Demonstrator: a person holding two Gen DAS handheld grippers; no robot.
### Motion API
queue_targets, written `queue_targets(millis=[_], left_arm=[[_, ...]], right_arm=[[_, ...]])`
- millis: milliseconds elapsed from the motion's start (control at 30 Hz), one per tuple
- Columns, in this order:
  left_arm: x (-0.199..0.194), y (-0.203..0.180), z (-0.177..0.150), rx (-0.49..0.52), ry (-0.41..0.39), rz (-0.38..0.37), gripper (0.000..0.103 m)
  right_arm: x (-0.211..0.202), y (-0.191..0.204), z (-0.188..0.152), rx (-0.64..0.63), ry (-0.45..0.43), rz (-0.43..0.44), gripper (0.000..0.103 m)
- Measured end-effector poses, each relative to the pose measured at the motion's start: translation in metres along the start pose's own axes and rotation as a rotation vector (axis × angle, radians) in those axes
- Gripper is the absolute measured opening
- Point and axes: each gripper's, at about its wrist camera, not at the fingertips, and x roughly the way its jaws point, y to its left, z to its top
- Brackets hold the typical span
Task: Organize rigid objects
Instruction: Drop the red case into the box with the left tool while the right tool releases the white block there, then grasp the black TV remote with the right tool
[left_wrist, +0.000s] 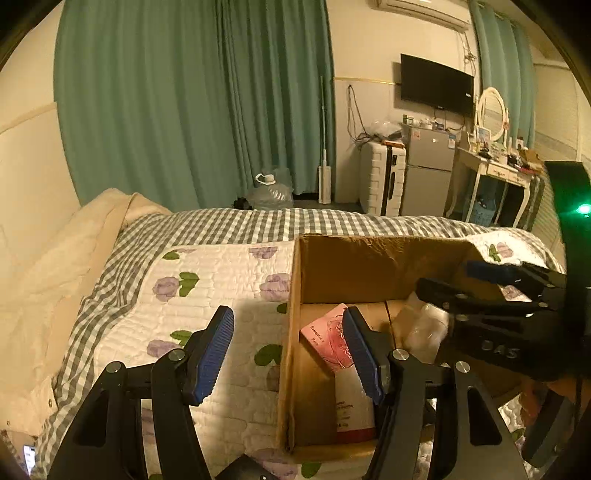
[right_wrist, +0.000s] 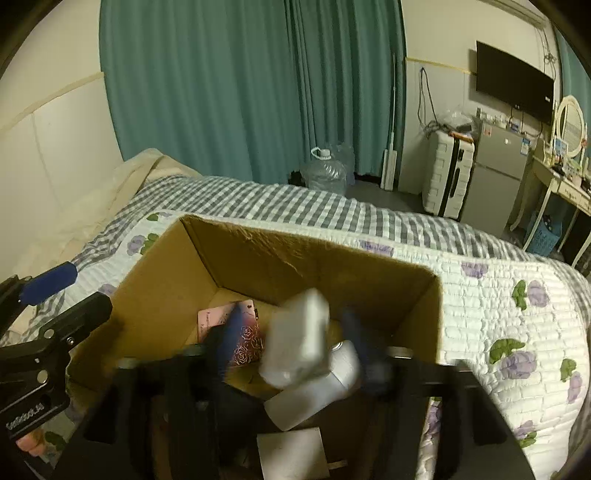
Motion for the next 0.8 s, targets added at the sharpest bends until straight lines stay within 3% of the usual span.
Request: queue_targets(millis=[200,367,533,800], left_arm=[[-0.038,-0.002,0.000,-0.002,-0.028,0.005,0.064],[-0.076,-0.002,-0.008,-0.012,-0.053,0.008,0.070],[-0.100,0.003,-0.029,-0.029,-0.035,0.004,0.071],[-0.090,0.015,-0.074,-0.068,0.019,0.060,0.071]], right_arm=[[-0.053,-0.010,0.001,0.030,-0.034,-0.033,0.077],[-0.112,-0.009,-0.001,0.026,-0.064,-0.079,0.083],[-0.158,0.001,-0.021,0.016,-0.107,-0.084,0.089],[-0.155,0.013,-0.076,0.004,-0.063,-0.108,0.090]])
